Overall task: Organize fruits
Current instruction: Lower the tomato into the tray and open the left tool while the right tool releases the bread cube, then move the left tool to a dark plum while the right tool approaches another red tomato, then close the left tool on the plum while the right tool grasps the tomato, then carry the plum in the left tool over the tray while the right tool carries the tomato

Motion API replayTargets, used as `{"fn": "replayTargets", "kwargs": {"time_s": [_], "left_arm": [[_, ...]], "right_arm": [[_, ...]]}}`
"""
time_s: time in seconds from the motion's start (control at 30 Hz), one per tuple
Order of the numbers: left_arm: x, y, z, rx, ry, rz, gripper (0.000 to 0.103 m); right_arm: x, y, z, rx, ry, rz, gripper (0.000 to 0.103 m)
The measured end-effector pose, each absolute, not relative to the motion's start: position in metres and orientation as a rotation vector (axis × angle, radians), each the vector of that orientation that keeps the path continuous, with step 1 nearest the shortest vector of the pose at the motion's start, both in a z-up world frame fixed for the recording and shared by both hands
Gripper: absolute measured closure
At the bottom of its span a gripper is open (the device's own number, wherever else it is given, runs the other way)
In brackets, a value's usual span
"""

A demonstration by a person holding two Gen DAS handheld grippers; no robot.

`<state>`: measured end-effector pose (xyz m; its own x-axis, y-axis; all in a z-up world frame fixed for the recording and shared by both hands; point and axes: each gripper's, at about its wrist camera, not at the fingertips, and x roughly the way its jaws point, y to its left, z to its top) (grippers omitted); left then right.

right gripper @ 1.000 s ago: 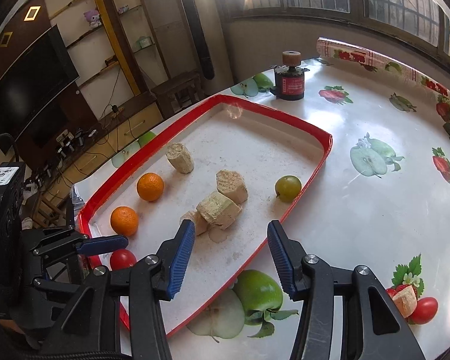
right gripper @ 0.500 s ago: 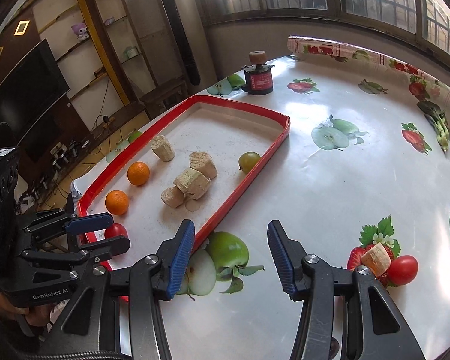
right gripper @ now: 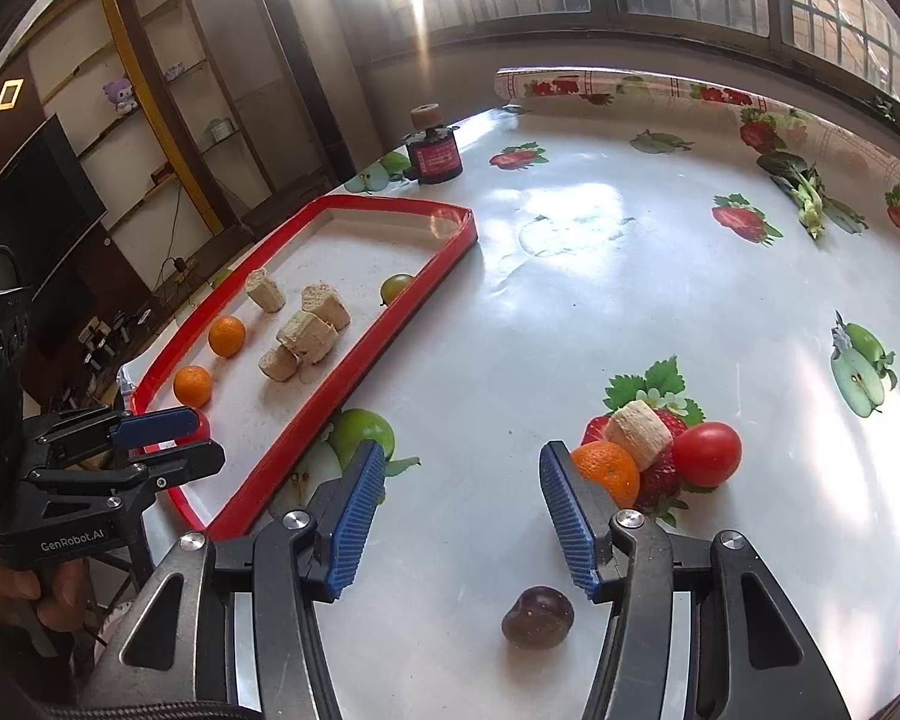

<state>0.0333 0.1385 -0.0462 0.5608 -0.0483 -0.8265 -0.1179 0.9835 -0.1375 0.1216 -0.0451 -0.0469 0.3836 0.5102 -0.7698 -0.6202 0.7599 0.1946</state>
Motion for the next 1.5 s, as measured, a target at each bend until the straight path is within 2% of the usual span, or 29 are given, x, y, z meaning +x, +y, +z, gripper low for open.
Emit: {"fn": "replayTargets", "kwargs": {"time_s": [0.5,0.97,1.23,1.27,1.37,1.5], "left_arm": [[0.059,0.081,-0.044,-0.141,0.988,-0.071,0.061],[0.079,0.005,-0.066,-0.098,1.051,-0.244,0.061],[0.098,-0.011,-0.082,-0.101,1.059,-0.280,0.062],[0.099,-0.012,-0.082,-0.094,1.054,-0.278,0.069],[0.102,-0.009,-0.081,-0.129,1.056,-0.309,0.081],[0.096,-0.004,-0.077,-0.092,1.033,-0.269,0.081]], "right_arm": [[0.127,-0.116,-0.052,-0.089,0.945,0.606,0.047],[0.158,-0.134,-0.066,-0.071,0.964,0.565,0.048],[0.184,-0.123,-0.081,-0.086,0.988,0.558,0.058],[0.187,-0.121,-0.085,-0.087,0.994,0.558,0.061],[0.189,-0.118,-0.088,-0.080,0.990,0.579,0.069],[0.179,-0.118,-0.082,-0.096,0.973,0.576,0.069]]}}
